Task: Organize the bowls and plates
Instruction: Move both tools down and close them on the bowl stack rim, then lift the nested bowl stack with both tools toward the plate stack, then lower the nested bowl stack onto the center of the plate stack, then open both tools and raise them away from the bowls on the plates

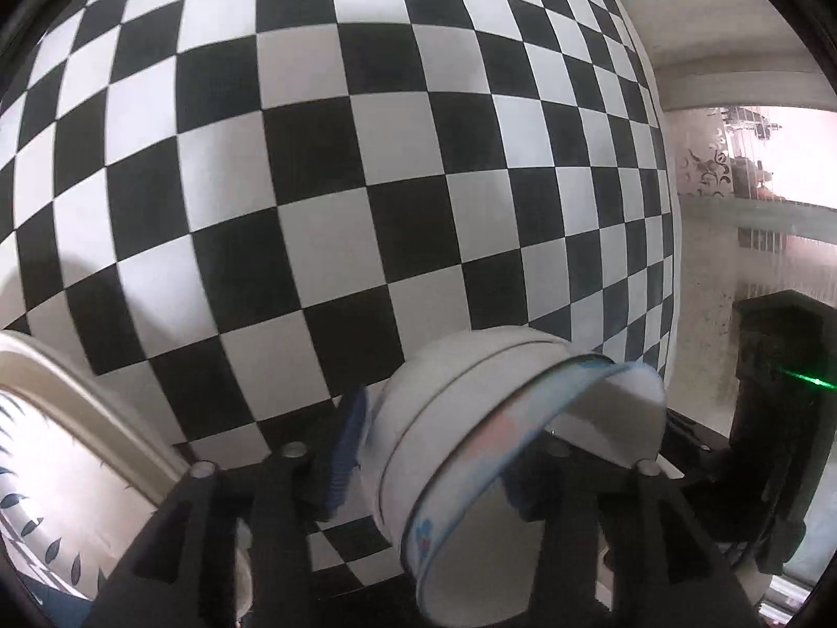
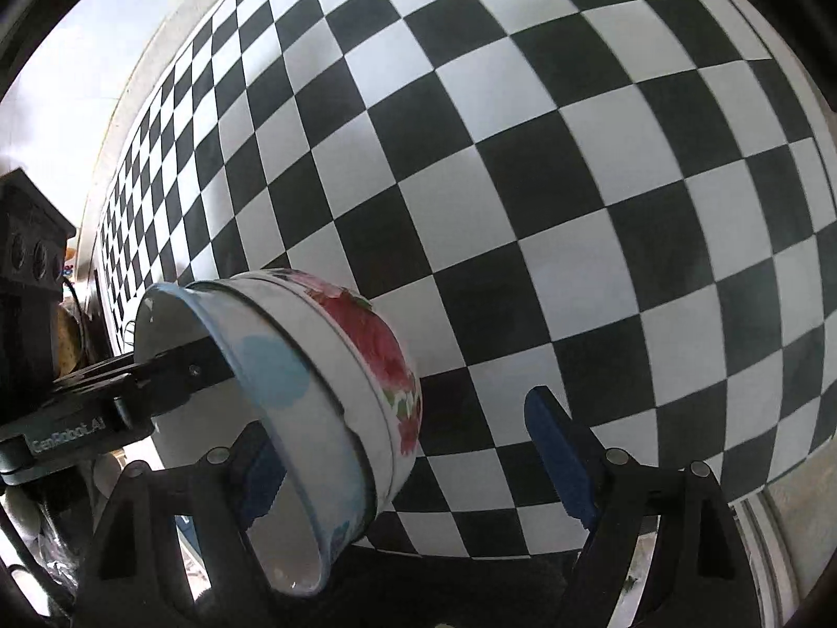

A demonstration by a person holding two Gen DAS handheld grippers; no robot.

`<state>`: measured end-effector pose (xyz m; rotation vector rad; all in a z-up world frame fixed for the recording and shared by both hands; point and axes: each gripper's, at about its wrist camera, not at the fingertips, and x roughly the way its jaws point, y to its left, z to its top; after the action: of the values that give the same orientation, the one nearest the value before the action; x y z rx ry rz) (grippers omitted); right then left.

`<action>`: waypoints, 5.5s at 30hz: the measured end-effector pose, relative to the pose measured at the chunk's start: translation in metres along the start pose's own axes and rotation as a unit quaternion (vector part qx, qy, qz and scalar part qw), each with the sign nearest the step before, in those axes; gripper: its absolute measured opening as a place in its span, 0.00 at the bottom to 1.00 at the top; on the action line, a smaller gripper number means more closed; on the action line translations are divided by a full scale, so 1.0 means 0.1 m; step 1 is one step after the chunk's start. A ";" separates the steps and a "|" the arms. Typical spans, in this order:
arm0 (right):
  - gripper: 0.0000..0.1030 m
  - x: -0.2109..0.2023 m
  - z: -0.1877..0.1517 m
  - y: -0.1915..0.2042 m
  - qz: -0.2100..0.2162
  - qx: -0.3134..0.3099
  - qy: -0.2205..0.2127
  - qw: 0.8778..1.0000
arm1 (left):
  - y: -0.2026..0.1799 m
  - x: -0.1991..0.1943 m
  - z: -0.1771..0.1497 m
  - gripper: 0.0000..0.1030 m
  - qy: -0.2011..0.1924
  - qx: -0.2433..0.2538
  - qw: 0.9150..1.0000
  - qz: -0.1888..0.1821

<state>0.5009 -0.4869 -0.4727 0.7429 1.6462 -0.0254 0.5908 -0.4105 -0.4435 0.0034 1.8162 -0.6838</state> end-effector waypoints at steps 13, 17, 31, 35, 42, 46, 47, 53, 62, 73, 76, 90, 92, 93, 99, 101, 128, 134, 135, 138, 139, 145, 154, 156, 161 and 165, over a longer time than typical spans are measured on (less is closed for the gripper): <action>0.61 0.29 0.16 0.07 0.079 0.030 0.027 0.996 | 0.10 0.13 -0.08 0.52 -0.003 -0.034 0.997 -0.067; 0.57 0.33 0.15 0.03 0.096 0.039 0.024 0.994 | 0.20 0.09 -0.11 0.48 -0.006 -0.042 0.997 -0.072; 0.43 0.04 0.24 -0.12 0.124 0.029 0.010 0.992 | 0.29 -0.08 -0.17 0.46 -0.016 -0.042 0.997 -0.060; 0.42 0.00 0.27 -0.10 0.124 0.021 0.011 0.992 | 0.28 -0.06 -0.16 0.46 -0.020 -0.041 0.997 -0.063; 0.54 0.24 0.34 -0.24 0.169 0.042 0.055 0.983 | 0.36 0.02 -0.14 0.48 -0.020 -0.045 0.996 -0.081; 0.54 0.31 0.37 -0.23 0.179 0.037 0.064 0.981 | 0.34 0.01 -0.12 0.48 -0.027 -0.042 0.996 -0.077; 0.54 0.31 0.37 -0.23 0.179 0.033 0.063 0.981 | 0.33 0.01 -0.12 0.48 -0.027 -0.043 0.996 -0.075; 0.53 0.34 0.33 -0.20 0.187 0.031 0.068 0.979 | 0.29 -0.03 -0.19 0.48 -0.031 -0.043 0.997 -0.060; 0.49 0.24 0.36 0.01 0.187 0.000 0.056 0.981 | 0.35 -0.16 -0.23 0.48 -0.055 -0.048 0.996 -0.052; 0.49 0.08 0.47 0.47 0.184 -0.035 0.054 0.981 | 0.49 -0.52 -0.33 0.48 -0.087 -0.063 0.992 -0.064; 0.49 0.02 0.46 0.69 0.181 -0.050 0.055 0.981 | 0.56 -0.69 -0.39 0.48 -0.097 -0.066 0.991 -0.063; 0.48 0.31 0.12 2.09 0.180 -0.120 0.075 0.973 | 1.39 -1.37 -0.91 0.48 -0.138 -0.106 0.983 -0.051; 0.48 0.40 0.05 2.25 0.179 -0.127 0.077 0.973 | 1.56 -1.42 -0.99 0.48 -0.142 -0.114 0.982 -0.050; 0.48 0.47 0.00 2.36 0.178 -0.132 0.080 0.972 | 1.63 -1.44 -1.03 0.48 -0.145 -0.119 0.981 -0.049; 0.48 0.84 -0.11 2.64 0.176 -0.132 0.099 0.970 | 2.03 -1.43 -1.13 0.48 -0.145 -0.146 0.978 -0.044; 0.48 0.93 -0.12 2.70 0.170 -0.134 0.099 0.971 | 2.11 -1.39 -1.15 0.48 -0.142 -0.151 0.977 -0.044; 0.48 1.08 -0.08 2.54 0.137 -0.133 0.100 0.977 | 2.23 -1.18 -1.16 0.48 -0.130 -0.148 0.979 -0.042; 0.48 1.05 -0.11 2.60 0.118 -0.138 0.095 0.979 | 2.21 -1.19 -1.19 0.48 -0.130 -0.147 0.980 -0.031; 0.48 1.04 -0.11 2.60 0.110 -0.140 0.094 0.979 | 2.20 -1.21 -1.20 0.48 -0.132 -0.147 0.980 -0.028; 0.48 1.01 -0.13 2.61 0.092 -0.144 0.089 0.981 | 2.19 -1.25 -1.24 0.48 -0.137 -0.147 0.979 -0.017; 0.48 0.99 -0.14 2.61 0.090 -0.146 0.087 0.981 | 2.18 -1.27 -1.25 0.48 -0.140 -0.147 0.979 -0.011; 0.48 0.83 -0.21 2.65 0.071 -0.158 0.068 0.983 | 2.14 -1.35 -1.32 0.48 -0.152 -0.146 0.977 0.009; 0.48 0.31 -0.50 2.83 -0.018 -0.207 -0.022 0.978 | 1.90 -1.73 -1.58 0.56 -0.213 -0.100 0.969 0.077; 0.48 0.18 -0.61 2.87 -0.039 -0.217 -0.045 0.974 | 1.86 -1.83 -1.66 0.71 -0.233 -0.094 0.963 0.092; 0.81 -0.12 -0.86 2.96 -0.083 -0.225 -0.103 0.965 | 1.80 -2.07 -1.87 0.90 -0.285 -0.089 0.946 0.128; 0.94 -0.33 -1.09 3.03 -0.118 -0.229 -0.154 0.954 | 1.77 -2.18 -2.01 0.91 -0.310 -0.079 0.938 0.135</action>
<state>0.5502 -0.2169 -0.3013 0.1728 1.3599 0.0657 0.5527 -0.1020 -0.2934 -0.0623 1.2231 -0.2900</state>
